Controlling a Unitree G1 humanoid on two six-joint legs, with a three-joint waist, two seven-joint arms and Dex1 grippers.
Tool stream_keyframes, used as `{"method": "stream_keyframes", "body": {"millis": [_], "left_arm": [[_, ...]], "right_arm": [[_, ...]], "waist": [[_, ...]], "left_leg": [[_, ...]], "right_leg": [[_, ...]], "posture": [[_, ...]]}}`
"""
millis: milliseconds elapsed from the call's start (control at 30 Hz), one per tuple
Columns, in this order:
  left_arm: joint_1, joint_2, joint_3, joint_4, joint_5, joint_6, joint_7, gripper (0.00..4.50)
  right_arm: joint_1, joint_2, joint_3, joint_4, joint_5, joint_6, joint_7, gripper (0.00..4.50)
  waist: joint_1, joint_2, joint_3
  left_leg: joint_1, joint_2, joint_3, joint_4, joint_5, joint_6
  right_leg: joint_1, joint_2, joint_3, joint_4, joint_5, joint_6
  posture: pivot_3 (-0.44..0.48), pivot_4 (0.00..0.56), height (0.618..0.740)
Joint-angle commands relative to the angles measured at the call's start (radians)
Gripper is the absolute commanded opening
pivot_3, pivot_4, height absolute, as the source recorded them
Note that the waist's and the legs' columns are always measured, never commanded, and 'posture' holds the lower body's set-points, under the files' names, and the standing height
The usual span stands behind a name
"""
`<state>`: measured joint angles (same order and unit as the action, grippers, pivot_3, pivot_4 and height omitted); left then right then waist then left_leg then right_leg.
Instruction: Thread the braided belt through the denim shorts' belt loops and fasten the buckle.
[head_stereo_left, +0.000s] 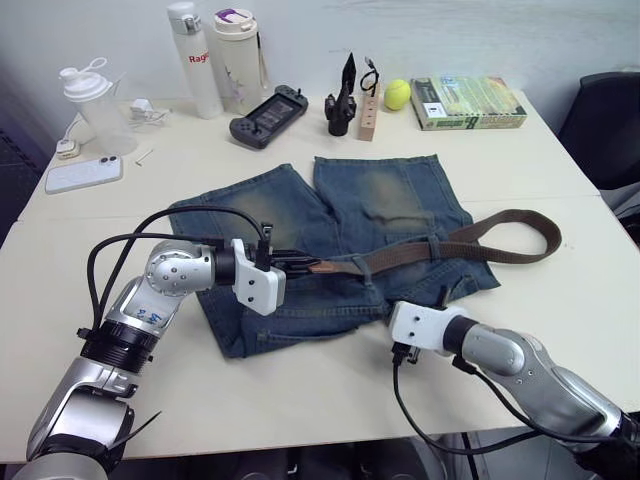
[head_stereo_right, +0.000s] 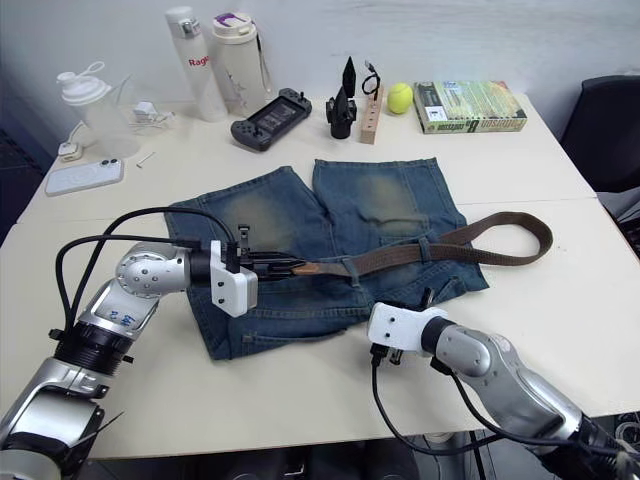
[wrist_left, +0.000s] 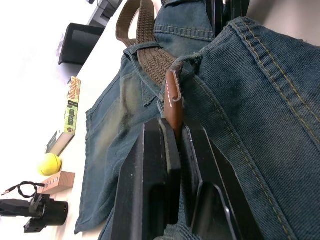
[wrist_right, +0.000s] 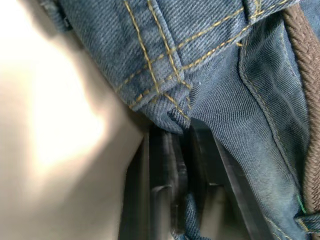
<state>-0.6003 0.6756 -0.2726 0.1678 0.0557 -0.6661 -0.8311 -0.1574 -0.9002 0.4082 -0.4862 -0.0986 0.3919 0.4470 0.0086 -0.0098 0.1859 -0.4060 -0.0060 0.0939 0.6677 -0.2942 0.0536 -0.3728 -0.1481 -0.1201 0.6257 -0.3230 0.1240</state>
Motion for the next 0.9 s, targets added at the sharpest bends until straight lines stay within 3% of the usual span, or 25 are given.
{"method": "stream_keyframes", "body": {"millis": [33, 167, 367, 667, 733, 767, 900], "left_arm": [[0.024, 0.031, 0.047, -0.046, -0.012, -0.023, 0.001, 0.0], [0.066, 0.065, 0.055, -0.073, -0.007, -0.055, -0.01, 0.0], [0.093, 0.072, 0.06, -0.104, 0.003, -0.048, -0.003, 0.0], [0.091, 0.052, 0.061, -0.118, 0.021, -0.032, 0.012, 0.0], [0.09, 0.05, 0.064, -0.114, 0.024, -0.034, 0.014, 0.0], [0.09, 0.05, 0.065, -0.112, 0.026, -0.036, 0.015, 0.0], [0.087, 0.046, 0.077, -0.106, 0.04, -0.046, 0.038, 0.0]], "right_arm": [[0.011, -0.046, -0.117, 0.124, -0.037, 0.009, 0.02, 0.03], [-0.023, -0.091, -0.189, 0.268, -0.061, -0.035, 0.041, 0.03], [-0.081, -0.097, -0.191, 0.393, -0.106, -0.13, 0.092, 0.03], [-0.078, -0.022, -0.249, 0.353, -0.064, -0.107, 0.143, 0.03], [-0.046, -0.038, -0.274, 0.318, -0.041, -0.075, 0.195, 0.88], [-0.029, -0.047, -0.29, 0.298, -0.024, -0.057, 0.217, 1.05], [-0.019, -0.034, -0.531, 0.136, 0.217, 0.206, 0.318, 3.01]], "waist": [[0.007, 0.0, 0.0], [0.018, 0.0, 0.0], [0.018, 0.0, 0.0], [0.014, 0.0, 0.0], [0.013, 0.0, 0.0], [0.015, 0.0, 0.0], [0.017, 0.0, 0.0]], "left_leg": [[0.0, 0.0, 0.0, 0.0, 0.0, 0.0], [0.0, 0.0, 0.0, 0.001, 0.0, 0.0], [0.0, -0.001, -0.001, 0.001, 0.0, 0.0], [0.001, 0.0, -0.001, 0.001, 0.0, 0.001], [0.001, 0.0, -0.001, 0.001, 0.0, 0.001], [0.0, 0.0, -0.001, 0.001, 0.0, 0.001], [0.0, 0.0, -0.002, 0.001, 0.0, 0.001]], "right_leg": [[0.0, 0.0, 0.0, 0.0, 0.0, 0.0], [0.0, 0.0, 0.0, 0.0, 0.0, 0.0], [0.001, -0.001, -0.001, 0.0, 0.0, 0.001], [0.002, 0.0, -0.001, 0.0, 0.0, 0.001], [0.001, 0.0, -0.001, 0.0, 0.0, 0.001], [0.001, 0.0, -0.001, 0.0, 0.0, 0.001], [0.002, 0.0, -0.002, 0.0, 0.0, 0.001]], "posture": [[0.0, 0.15, 0.724], [0.0, 0.15, 0.724], [0.0, 0.15, 0.724], [0.0, 0.15, 0.724], [0.0, 0.15, 0.724], [0.0, 0.15, 0.724], [0.0, 0.15, 0.724]]}}
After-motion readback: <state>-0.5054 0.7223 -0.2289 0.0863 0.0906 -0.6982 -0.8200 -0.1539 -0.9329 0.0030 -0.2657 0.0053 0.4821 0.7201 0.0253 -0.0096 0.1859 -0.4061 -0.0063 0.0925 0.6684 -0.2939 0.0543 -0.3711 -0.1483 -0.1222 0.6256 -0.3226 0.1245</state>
